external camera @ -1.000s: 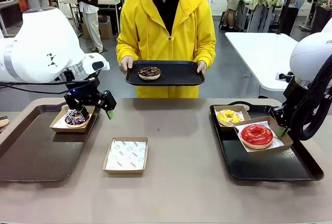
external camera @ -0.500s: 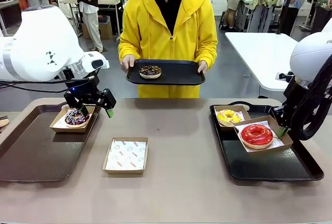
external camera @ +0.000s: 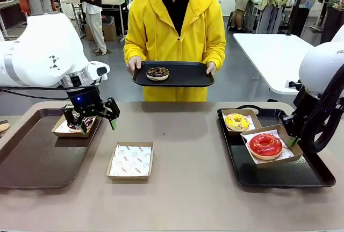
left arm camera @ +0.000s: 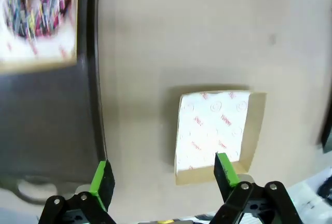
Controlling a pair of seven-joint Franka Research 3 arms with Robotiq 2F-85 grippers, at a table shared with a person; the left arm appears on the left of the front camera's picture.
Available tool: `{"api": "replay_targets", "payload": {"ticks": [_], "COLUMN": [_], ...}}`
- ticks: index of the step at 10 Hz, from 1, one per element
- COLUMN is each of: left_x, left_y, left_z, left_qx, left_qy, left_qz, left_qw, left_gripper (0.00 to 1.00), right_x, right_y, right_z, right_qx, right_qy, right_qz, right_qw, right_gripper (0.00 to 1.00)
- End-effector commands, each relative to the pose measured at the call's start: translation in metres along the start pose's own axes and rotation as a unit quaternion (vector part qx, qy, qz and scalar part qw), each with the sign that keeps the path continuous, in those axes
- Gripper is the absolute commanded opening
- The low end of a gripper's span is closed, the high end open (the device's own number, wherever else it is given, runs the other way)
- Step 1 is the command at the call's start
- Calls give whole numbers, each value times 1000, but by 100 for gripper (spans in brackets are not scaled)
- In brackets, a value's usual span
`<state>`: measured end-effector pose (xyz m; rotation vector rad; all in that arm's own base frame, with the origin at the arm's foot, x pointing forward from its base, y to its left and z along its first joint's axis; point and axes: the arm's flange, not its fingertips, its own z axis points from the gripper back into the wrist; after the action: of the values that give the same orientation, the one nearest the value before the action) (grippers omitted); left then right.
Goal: Individually package the donuts and arrange them on the tray.
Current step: Place the picked Paper togo box on the Handle tray while simultaneously picking up another Paper togo box from the table with the other hand.
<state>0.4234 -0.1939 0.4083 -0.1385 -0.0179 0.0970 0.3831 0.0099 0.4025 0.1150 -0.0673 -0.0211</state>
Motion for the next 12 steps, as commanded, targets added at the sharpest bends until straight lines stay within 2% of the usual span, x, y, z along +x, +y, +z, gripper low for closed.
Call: {"api": "replay_targets", "payload": {"ticks": [1, 4, 6, 12], "left_x": [0, -5, -4, 6], "left_y": [-18, -30, -37, -35], "left_z": [-5, -23, -36, -62], "left_qx": [-7, 14, 30, 45], "left_qy": [41, 51, 52, 53], "left_qz": [47, 50, 48, 48], "left_qw": [998, 997, 997, 996], "left_gripper": [100, 100, 100, 100], "right_x": [-11, -11, -5, 4], "right_y": [6, 10, 14, 24], "right_z": [-11, -24, -33, -39], "right_qx": [19, 22, 3, -18], "right_qy": [-27, -26, 0, 10], "right_qz": [-27, -41, -44, -59], "right_qw": [999, 999, 999, 998], "right_gripper": [1, 1, 1, 1]}}
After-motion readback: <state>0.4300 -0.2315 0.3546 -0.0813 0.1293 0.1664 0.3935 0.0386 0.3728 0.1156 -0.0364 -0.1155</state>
